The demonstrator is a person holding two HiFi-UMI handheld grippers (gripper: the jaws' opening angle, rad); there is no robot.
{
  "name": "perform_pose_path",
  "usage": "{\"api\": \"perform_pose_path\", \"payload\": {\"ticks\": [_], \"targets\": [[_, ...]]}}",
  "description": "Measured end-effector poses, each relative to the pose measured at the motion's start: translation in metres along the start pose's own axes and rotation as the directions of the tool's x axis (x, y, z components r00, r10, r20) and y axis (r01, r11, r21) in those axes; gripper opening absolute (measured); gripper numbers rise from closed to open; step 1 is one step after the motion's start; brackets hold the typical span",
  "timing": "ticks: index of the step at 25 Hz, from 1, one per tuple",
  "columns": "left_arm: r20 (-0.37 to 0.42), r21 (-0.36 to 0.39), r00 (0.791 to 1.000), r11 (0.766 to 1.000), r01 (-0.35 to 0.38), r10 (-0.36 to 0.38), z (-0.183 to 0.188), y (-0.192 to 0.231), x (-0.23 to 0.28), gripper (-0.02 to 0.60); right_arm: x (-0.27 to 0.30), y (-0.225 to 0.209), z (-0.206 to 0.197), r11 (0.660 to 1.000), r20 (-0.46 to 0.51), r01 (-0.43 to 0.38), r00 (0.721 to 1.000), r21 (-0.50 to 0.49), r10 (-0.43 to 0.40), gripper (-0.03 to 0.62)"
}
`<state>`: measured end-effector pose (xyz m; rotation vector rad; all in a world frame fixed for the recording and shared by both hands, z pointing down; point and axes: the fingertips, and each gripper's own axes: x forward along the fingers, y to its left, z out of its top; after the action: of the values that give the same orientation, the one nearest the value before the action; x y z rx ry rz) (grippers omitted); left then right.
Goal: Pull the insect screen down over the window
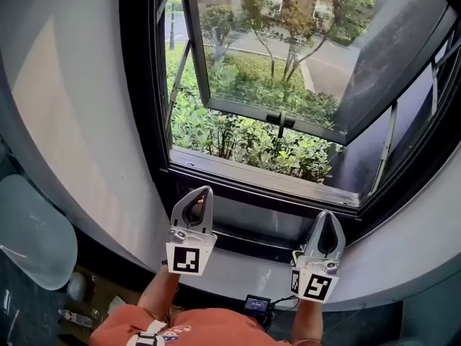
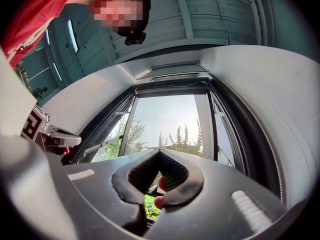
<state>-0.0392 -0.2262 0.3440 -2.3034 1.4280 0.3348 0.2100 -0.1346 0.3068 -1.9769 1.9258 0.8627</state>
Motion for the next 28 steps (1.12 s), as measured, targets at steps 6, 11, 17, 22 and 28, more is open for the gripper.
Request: {"api": "perform_pose_path", "payload": {"ticks": [6, 11, 17, 22, 28], "targets": [[0.072, 0.035, 0.997, 0.999, -0.016, 0.013, 0.025, 0.010, 0.013, 0.005, 0.014, -0.007, 0.019, 0.995, 0.050, 0.006, 0.999, -0.097, -0.001, 0.009], [0.118, 0.070, 0.993, 0.997, -0.027, 0.019, 0.043, 0.018, 0.024, 0.005, 0.026, -0.013, 0.036, 0.993, 0.099, 0.013, 0.995, -0.120, -0.001, 0.009], [0.188, 0.102, 0.982, 0.994, -0.046, 0.026, 0.069, 0.028, 0.034, 0.005, 0.043, -0.022, 0.064, 0.989, 0.171, 0.021, 0.985, -0.149, 0.005, 0.009], [0.265, 0.112, 0.964, 0.992, -0.058, 0.026, 0.099, 0.033, 0.048, 0.006, 0.058, -0.031, 0.086, 0.983, 0.228, 0.035, 0.974, -0.183, 0.008, 0.009], [0.328, 0.143, 0.945, 0.988, -0.066, 0.015, 0.129, 0.039, 0.062, 0.005, 0.077, -0.039, 0.120, 0.980, 0.314, 0.054, 0.949, -0.193, 0.009, 0.009]]}}
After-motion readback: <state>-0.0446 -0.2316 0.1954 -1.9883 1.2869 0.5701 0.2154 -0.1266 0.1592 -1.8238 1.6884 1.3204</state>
